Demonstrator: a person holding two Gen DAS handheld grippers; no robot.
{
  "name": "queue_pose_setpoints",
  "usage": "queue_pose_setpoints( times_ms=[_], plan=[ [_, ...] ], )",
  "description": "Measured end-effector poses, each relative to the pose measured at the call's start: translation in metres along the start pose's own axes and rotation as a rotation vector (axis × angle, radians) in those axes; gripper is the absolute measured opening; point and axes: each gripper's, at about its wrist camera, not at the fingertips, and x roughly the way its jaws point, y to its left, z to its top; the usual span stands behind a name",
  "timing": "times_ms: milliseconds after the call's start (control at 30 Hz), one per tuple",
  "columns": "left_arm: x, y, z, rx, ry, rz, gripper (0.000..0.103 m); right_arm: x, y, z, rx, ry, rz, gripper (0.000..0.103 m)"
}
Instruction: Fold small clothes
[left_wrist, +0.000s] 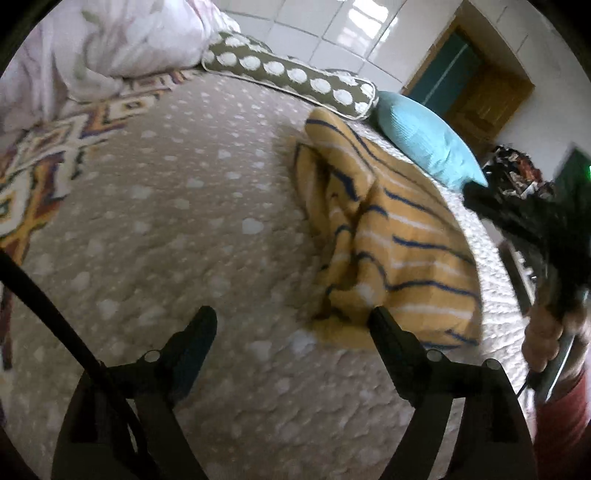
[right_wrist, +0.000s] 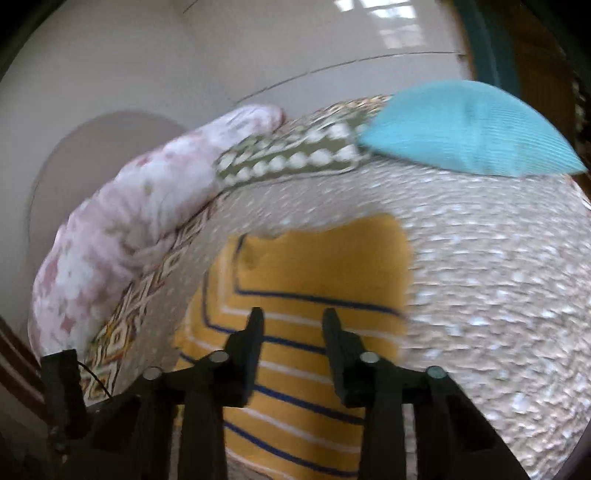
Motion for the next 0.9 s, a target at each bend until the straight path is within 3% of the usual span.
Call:
queue_pose_setpoints(
  times_ms=[100,167,300,433,500,667,800,900],
  plan=[
    [0.002,-0.002,-0.014,0.039,-0.038,0.035,0.084,0.041,0.032,0.004,-0.020,0.061,0.055,0.016],
    [0.000,-0.002,-0.018,0.052,-0.056,0.040,0.084,0.069,0.045,0.006,-0.025,0.100,0.072,0.016],
    [-0.004,0.006,-0.021,0.030,-0.088,-0.023,0.088,0.135,0.060,0.012,-0.081,0.164,-0.049,0.014],
    [-0.005,0.015,-0.020,-0.022,-0.103,-0.092,0.089,0.156,0.053,0.015,-0.047,0.177,-0.084,0.010],
    [-0.005,0.015,-0.019,-0.028,-0.105,-0.100,0.089,0.144,0.054,0.017,-0.044,0.160,-0.075,0.011],
    [-0.005,0.014,-0.020,-0.025,-0.105,-0.098,0.089,0.067,0.044,0.005,-0.010,0.047,-0.004,0.015],
    [-0.003,0.013,-0.019,-0.018,-0.098,-0.089,0.090,0.018,0.025,-0.037,-0.032,0.029,-0.020,0.015],
    [-0.002,0.011,-0.019,-0.013,-0.093,-0.079,0.090,-0.008,-0.002,-0.084,-0.037,0.064,-0.085,0.023]
  ],
)
